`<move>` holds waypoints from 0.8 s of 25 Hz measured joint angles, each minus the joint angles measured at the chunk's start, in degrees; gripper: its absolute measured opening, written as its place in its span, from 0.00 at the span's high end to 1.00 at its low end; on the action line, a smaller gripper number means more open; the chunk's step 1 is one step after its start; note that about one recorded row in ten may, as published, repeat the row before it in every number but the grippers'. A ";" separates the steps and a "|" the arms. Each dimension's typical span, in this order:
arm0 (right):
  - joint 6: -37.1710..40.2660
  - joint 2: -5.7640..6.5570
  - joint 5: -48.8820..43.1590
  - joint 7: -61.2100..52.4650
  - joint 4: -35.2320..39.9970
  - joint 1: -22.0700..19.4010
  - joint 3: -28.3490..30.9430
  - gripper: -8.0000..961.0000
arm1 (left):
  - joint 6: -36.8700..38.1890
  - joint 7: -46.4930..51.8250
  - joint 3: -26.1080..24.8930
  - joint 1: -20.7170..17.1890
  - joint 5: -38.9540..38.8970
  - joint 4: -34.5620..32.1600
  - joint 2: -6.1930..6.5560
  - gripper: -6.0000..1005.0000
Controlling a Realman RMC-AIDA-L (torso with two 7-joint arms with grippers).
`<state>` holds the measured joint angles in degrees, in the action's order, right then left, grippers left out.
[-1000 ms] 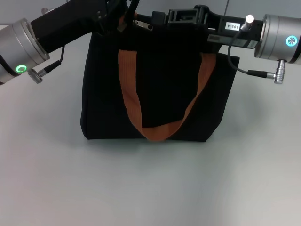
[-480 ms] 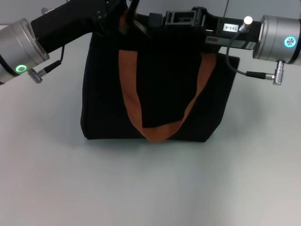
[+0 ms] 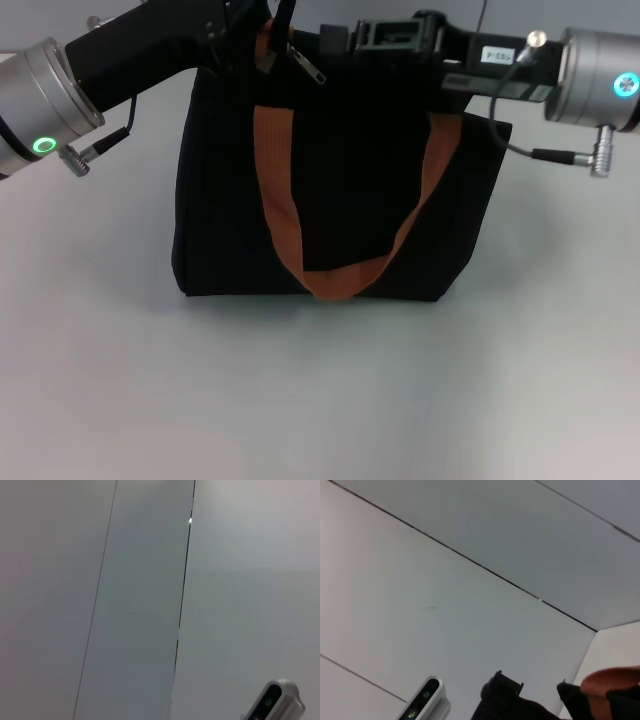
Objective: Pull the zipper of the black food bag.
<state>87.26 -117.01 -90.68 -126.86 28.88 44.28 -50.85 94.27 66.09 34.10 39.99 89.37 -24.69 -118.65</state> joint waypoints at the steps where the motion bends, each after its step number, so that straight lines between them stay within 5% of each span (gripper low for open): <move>1: 0.44 0.38 0.03 -0.03 0.37 -0.10 0.06 0.75 | 0.02 0.00 0.00 0.00 0.00 0.00 0.00 0.97; 6: 1.31 1.61 -0.57 -0.25 2.73 -0.14 -0.35 0.75 | 0.04 0.20 -0.07 0.00 0.00 0.00 0.00 0.97; 20: -2.38 0.77 -7.22 3.29 3.86 2.91 -0.57 0.75 | 0.16 0.75 0.17 0.40 0.02 0.00 -0.09 0.97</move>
<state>84.87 -116.24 -97.90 -123.58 32.74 47.19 -51.42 94.43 66.84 34.27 40.39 89.39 -24.69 -118.74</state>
